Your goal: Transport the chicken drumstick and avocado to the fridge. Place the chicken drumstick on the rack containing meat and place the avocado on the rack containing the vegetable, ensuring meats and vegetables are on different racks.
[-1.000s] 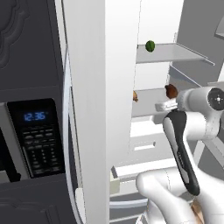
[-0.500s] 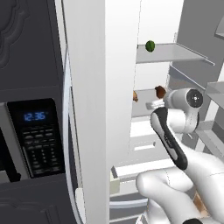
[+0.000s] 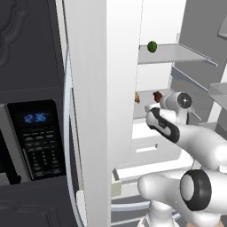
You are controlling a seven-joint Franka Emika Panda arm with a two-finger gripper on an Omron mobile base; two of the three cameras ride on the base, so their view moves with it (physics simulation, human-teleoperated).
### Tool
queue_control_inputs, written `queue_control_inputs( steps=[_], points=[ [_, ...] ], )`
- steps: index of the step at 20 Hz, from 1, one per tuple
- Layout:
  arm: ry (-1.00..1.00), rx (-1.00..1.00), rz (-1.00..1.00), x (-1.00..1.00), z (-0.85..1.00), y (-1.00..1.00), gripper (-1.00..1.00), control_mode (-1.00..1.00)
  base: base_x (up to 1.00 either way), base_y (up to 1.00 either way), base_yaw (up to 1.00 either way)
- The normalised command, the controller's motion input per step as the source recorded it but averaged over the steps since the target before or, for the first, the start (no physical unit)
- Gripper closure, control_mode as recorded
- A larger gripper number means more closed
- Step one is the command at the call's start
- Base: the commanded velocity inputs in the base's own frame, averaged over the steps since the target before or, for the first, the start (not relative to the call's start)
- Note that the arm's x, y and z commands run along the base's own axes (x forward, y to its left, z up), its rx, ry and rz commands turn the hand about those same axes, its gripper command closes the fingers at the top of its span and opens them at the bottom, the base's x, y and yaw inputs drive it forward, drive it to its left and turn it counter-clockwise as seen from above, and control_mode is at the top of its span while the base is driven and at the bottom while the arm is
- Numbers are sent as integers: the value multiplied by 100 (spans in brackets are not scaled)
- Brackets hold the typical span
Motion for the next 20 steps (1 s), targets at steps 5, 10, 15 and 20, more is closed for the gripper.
queue_control_inputs(
  steps=[5,10,15,20],
  points=[
    [6,0,-2,71,-19,-13,100,-100,0,0,0],
    [8,1,0,50,-17,-28,100,-100,0,0,0],
    [12,0,0,49,-17,-33,100,-100,0,0,0],
    [8,0,0,58,-39,-18,100,-100,0,0,0]
  ],
)
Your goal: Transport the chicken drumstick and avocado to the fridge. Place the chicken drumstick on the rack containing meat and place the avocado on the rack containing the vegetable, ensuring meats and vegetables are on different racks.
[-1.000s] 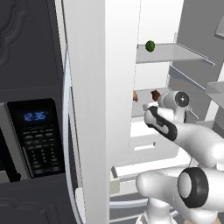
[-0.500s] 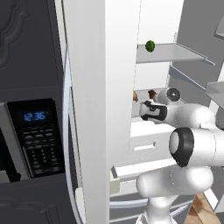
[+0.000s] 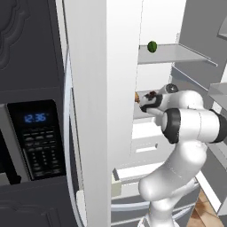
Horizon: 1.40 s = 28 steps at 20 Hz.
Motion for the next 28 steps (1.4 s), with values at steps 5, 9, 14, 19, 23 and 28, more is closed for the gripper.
queue_control_inputs(
  steps=[5,9,14,19,23,28],
  points=[
    [3,0,0,45,-47,-16,100,-100,0,0,0],
    [3,0,0,29,-43,-18,100,-100,0,0,0],
    [5,0,0,27,-43,-15,100,-100,0,0,0],
    [8,0,0,9,-59,3,-100,-100,0,0,0],
    [0,0,0,-10,-20,7,-100,-100,0,0,0],
    [-4,0,-4,-38,0,5,-100,-100,0,0,0]
  ],
)
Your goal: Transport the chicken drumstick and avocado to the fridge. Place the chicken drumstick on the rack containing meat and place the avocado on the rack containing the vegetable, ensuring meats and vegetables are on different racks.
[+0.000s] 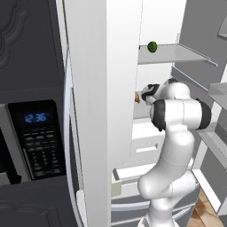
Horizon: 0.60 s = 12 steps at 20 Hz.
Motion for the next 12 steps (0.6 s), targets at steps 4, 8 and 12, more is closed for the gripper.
queue_control_inputs(
  steps=[4,8,12],
  points=[
    [-12,0,-8,-86,2,7,-100,-100,0,0,0],
    [-11,0,-11,-87,16,33,-100,-100,0,0,0],
    [-3,0,-16,-78,37,39,-100,-100,0,0,0]
  ],
)
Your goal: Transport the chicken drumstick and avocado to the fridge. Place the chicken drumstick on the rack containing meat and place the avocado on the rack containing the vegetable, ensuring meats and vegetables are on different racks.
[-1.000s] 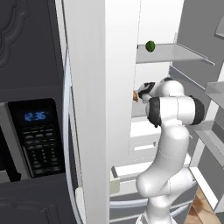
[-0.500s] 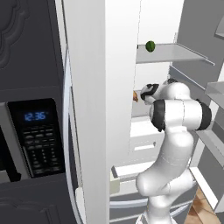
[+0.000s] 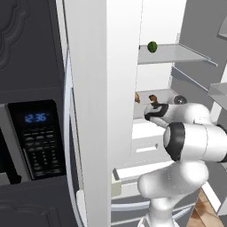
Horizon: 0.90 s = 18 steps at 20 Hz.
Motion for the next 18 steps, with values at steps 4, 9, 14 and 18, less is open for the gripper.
queue_control_inputs(
  steps=[4,9,14,18],
  points=[
    [0,0,-18,-72,71,14,-100,-100,0,0,0],
    [0,8,-9,-82,100,2,-100,-100,0,0,0],
    [26,19,0,-46,100,5,-100,-100,0,0,0],
    [44,28,0,-29,100,0,-100,-100,0,0,0]
  ],
)
